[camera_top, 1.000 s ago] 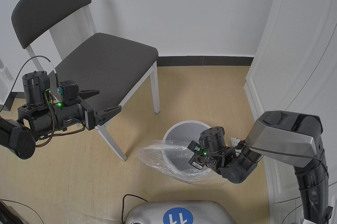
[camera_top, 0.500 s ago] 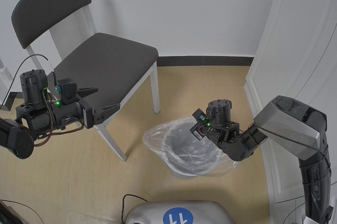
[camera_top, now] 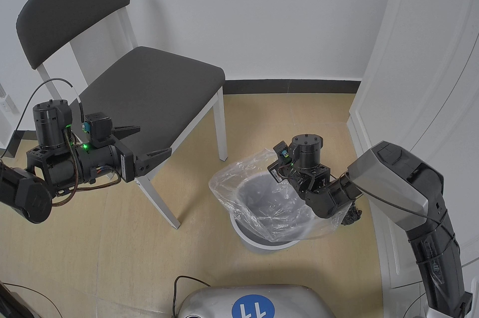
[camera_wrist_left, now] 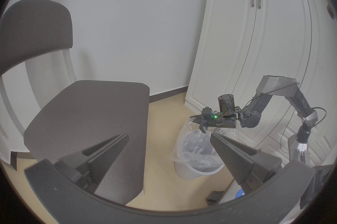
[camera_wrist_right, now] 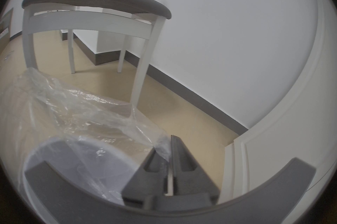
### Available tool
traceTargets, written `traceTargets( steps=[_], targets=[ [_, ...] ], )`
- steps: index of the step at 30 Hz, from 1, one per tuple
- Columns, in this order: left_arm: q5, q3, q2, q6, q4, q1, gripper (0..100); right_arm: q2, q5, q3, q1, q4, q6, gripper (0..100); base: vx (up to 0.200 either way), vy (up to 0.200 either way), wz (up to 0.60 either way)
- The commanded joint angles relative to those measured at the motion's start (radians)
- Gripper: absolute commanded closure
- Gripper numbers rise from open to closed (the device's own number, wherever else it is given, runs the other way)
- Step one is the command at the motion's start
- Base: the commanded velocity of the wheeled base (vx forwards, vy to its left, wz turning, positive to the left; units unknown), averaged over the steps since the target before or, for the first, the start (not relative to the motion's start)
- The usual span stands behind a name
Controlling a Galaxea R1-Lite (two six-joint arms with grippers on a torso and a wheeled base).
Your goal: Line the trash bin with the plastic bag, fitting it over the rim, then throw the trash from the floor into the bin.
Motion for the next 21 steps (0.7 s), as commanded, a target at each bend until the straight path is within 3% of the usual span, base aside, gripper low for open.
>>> traceTargets(
  steps=[1,6,12,17,21],
  targets=[
    [0.000,-0.002,0.009,0.000,0.000,0.000,0,0.057,-0.018,-0.071,0.000,-0.001,0.003,0,0.000,0.000,0.00],
    [-0.005,-0.003,0.021,0.000,-0.003,-0.001,0,0.022,-0.018,-0.042,0.001,-0.002,0.039,0,0.000,0.000,0.00],
    [-0.012,0.004,0.036,-0.006,-0.063,-0.006,0,-0.160,-0.002,0.185,0.000,0.056,0.057,0,0.000,0.000,0.00],
    [-0.088,0.023,0.026,-0.145,-0.150,-0.026,0,-0.299,0.004,0.247,0.001,0.125,0.213,0,0.000,0.000,0.00],
    [-0.120,0.049,0.018,-0.199,-0.230,-0.027,0,-0.420,0.004,0.328,0.015,0.203,0.273,0,0.000,0.000,0.00]
  ],
)
